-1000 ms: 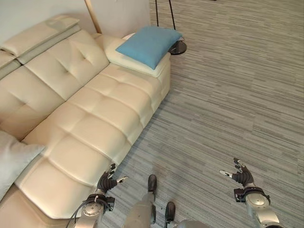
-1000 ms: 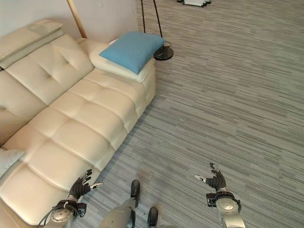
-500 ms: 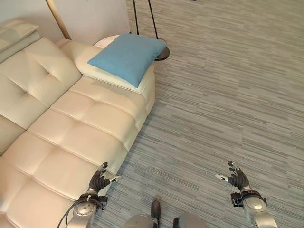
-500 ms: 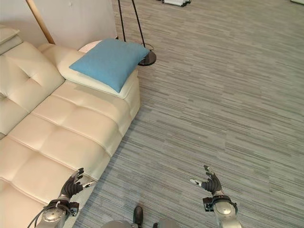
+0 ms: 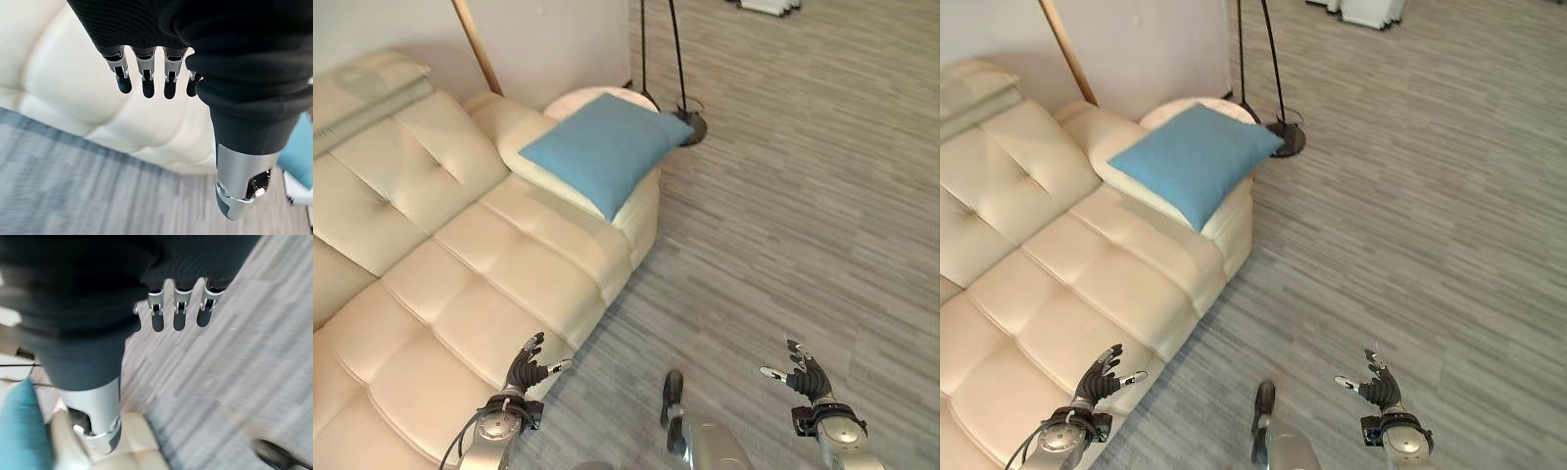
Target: Pick up all the scattered cushions and arrange them neatly on the sofa.
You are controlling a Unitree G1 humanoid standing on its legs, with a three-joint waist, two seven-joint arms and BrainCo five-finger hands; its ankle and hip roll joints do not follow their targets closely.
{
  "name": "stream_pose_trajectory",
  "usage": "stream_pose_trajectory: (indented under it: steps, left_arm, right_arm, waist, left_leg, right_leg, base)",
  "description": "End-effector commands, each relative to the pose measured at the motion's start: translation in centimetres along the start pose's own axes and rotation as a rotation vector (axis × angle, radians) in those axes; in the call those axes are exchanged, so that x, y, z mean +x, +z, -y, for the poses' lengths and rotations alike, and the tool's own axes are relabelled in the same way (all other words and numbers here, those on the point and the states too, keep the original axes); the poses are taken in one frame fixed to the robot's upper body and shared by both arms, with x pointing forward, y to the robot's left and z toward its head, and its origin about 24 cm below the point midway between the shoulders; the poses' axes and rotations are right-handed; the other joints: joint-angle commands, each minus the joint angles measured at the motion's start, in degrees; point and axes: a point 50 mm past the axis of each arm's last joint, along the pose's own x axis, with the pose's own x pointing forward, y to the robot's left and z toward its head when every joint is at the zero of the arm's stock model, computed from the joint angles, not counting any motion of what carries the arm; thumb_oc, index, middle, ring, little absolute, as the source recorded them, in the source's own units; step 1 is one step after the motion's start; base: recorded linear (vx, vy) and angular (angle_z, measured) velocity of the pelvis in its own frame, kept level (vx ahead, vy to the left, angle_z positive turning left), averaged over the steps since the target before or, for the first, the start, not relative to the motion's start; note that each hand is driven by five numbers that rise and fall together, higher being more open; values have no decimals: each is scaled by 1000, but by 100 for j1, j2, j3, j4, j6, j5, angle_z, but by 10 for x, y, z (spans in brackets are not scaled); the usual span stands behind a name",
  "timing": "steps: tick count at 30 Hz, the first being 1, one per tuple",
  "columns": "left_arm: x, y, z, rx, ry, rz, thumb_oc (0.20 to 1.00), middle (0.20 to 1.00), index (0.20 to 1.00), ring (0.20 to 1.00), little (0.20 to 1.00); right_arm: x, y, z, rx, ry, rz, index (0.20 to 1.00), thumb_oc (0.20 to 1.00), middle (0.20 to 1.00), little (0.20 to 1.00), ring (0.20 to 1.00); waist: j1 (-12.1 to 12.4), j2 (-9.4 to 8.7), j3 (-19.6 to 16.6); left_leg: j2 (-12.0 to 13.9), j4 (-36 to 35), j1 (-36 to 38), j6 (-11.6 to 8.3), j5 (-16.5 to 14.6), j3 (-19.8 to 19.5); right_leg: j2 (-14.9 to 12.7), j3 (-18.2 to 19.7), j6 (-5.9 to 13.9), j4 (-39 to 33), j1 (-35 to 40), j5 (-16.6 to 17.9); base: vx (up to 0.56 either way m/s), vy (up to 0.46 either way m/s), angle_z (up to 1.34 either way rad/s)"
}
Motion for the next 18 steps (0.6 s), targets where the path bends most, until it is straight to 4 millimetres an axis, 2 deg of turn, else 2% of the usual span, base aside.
stream_pose_trajectory:
  steps: [1, 3, 4, 5, 6, 8, 9, 10, 11, 14, 16, 18]
  left_arm:
    - [6, 23, -12, 26, 23, 109, 1000, 1000, 1000, 1000, 1000]
    - [6, 22, -12, 21, 28, 104, 1000, 1000, 1000, 1000, 1000]
    - [6, 22, -12, 21, 28, 105, 1000, 1000, 1000, 1000, 1000]
    - [6, 22, -12, 21, 28, 104, 1000, 1000, 1000, 1000, 1000]
    - [5, 19, -13, 9, 44, 95, 1000, 1000, 1000, 1000, 1000]
    - [5, 19, -13, 9, 44, 95, 1000, 1000, 1000, 1000, 1000]
    - [5, 20, -15, 17, 53, 97, 1000, 1000, 1000, 1000, 1000]
    - [5, 20, -15, 18, 53, 97, 1000, 1000, 1000, 1000, 1000]
    - [3, 16, -19, 15, 71, 85, 1000, 1000, 1000, 1000, 1000]
    - [1, 10, -20, 8, 74, 63, 1000, 1000, 1000, 1000, 1000]
    - [-1, 9, -23, 1, 77, 57, 1000, 1000, 1000, 1000, 1000]
    - [-2, 9, -26, 6, 79, 55, 1000, 1000, 1000, 1000, 1000]
  right_arm:
    - [8, 29, 17, 24, -55, 127, 1000, 1000, 1000, 1000, 1000]
    - [8, 30, 21, 12, -68, 128, 1000, 1000, 1000, 1000, 1000]
    - [8, 30, 22, 7, -72, 129, 1000, 1000, 1000, 1000, 1000]
    - [8, 30, 22, 7, -72, 128, 1000, 1000, 1000, 1000, 1000]
    - [9, 27, 21, -12, -75, 109, 1000, 1000, 1000, 1000, 1000]
    - [9, 26, 21, -12, -75, 109, 1000, 1000, 1000, 1000, 1000]
    - [10, 23, 19, -11, -74, 89, 1000, 1000, 1000, 1000, 1000]
    - [10, 23, 18, -10, -74, 89, 1000, 1000, 1000, 1000, 1000]
    - [10, 21, 13, -17, -54, 82, 1000, 1000, 1000, 1000, 1000]
    - [9, 15, 8, -22, -35, 56, 1000, 1000, 1000, 1000, 1000]
    - [8, 12, 6, -27, -21, 45, 1000, 1000, 1000, 1000, 1000]
    - [8, 13, 5, -38, -11, 48, 1000, 1000, 1000, 1000, 1000]
  waist:
    - [71, -88, 133]
    - [178, -93, 168]
    - [211, -85, 149]
    - [215, -93, 150]
    - [436, 87, 121]
    - [451, 71, 136]
    - [463, 51, 102]
    - [476, 45, 99]
    - [589, 26, 10]
    - [666, -146, -154]
    - [695, -212, -214]
    - [635, -219, -188]
  left_leg:
    - [243, -917, -620, 266, 175, 431]
    - [198, -1466, -964, 372, -12, 520]
    - [142, -1847, -1101, 385, 72, 520]
    - [130, -1880, -1074, 388, 78, 528]
    - [40, -3133, -1308, 282, 795, 409]
    - [26, -3202, -1251, 283, 823, 427]
    - [9, -3161, -1422, 262, 963, 792]
    - [13, -3148, -1428, 262, 952, 807]
    - [24, -3211, -1320, 404, 864, 1053]
    - [-131, -3137, -1248, 566, 751, 987]
    - [-208, -3272, -1047, 683, 636, 928]
    - [-246, -3342, -850, 777, 508, 826]
  right_leg:
    - [-228, 140, 745, 15, 611, -679]
    - [-195, 226, 780, -68, 874, -822]
    - [-173, 244, 788, -90, 919, -862]
    - [-184, 250, 793, -90, 928, -870]
    - [91, 401, 766, -123, 1296, -1095]
    - [74, 419, 769, -124, 1316, -1101]
    - [150, 471, 761, -136, 1543, -1198]
    - [148, 485, 762, -136, 1539, -1199]
    - [220, 671, 746, -160, 1747, -1348]
    - [102, 784, 868, -56, 1850, -1329]
    - [32, 815, 1008, 456, 1723, -1292]
    - [-82, 729, 1217, 1400, 1357, -1026]
  base:
    - [327, -125, -38]
    - [339, -53, -38]
    - [211, -4, -27]
    - [472, 50, -70]
    - [393, 45, -60]
    - [311, 23, -56]
    - [233, 3, -99]
    - [519, 98, -65]
    - [453, 154, -1]
    - [456, 145, -52]
    - [343, 156, -21]
    - [236, 154, -22]
